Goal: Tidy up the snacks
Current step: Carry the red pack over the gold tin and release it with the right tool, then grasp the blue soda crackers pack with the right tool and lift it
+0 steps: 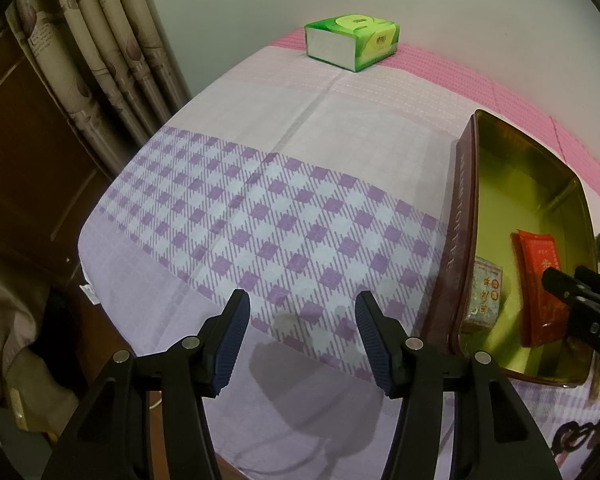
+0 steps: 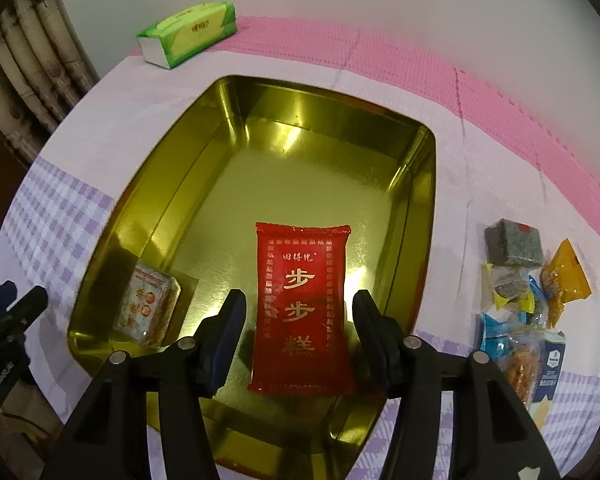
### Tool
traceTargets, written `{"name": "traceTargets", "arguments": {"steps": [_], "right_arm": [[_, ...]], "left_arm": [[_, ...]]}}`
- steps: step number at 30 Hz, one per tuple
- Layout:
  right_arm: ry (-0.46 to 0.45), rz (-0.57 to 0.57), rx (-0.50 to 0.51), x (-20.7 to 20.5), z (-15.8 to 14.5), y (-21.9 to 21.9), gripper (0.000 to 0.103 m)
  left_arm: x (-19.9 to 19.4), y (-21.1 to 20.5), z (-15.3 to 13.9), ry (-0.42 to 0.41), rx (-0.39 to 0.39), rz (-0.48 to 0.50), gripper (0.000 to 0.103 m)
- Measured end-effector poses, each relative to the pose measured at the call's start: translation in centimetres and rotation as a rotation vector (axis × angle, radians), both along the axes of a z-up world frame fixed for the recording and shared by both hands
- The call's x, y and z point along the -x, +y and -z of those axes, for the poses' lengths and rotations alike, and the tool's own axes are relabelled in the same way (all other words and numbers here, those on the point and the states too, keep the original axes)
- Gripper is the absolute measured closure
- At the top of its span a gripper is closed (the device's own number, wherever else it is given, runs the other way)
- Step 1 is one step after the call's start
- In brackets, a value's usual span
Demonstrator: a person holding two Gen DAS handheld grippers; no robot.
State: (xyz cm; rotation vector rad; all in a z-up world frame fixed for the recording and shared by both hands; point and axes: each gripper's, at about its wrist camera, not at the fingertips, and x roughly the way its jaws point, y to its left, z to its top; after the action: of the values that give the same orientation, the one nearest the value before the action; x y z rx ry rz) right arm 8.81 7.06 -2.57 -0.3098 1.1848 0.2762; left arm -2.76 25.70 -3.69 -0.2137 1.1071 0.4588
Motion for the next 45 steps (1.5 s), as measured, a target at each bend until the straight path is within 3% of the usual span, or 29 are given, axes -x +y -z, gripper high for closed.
{"name": "traceTargets", "arguments": {"steps": [10, 21, 26, 30, 34, 45], "right_arm": [[-0.073, -0.025, -0.07, 1.8, -3.9, -3.2, 0.049], [-0.114, 0.179, -0.019, 1.9, -6.5, -17.0, 0.048], [-0.085, 0.291, 0.0, 2.2, -5.5, -23.5, 0.048], [-0.052, 0.335, 0.0, 2.9, -4.1, -26.1, 0.048], [-0.017, 0.341, -0.012, 3.2, -2.5, -26.7, 0.046], [0.011, 0.319, -0.054, 1.9, 0.3, -26.3, 0.045]], "left_arm": [[0.0, 0.2, 0.0, 0.002, -0.008, 0.001, 0.047], [0.0, 0.1, -0.3, 0.003, -0.039, 0.005, 0.047], [-0.1, -0.6, -0.5, 0.005, -0.06, 0.019, 0.047], [-0.2, -1.1, -0.9, 0.005, -0.07, 0.028, 0.047], [-0.1, -1.9, -1.7, -0.009, -0.037, 0.046, 0.047], [-0.9, -7.9, -4.5, -0.03, -0.064, 0.176, 0.047]]}}
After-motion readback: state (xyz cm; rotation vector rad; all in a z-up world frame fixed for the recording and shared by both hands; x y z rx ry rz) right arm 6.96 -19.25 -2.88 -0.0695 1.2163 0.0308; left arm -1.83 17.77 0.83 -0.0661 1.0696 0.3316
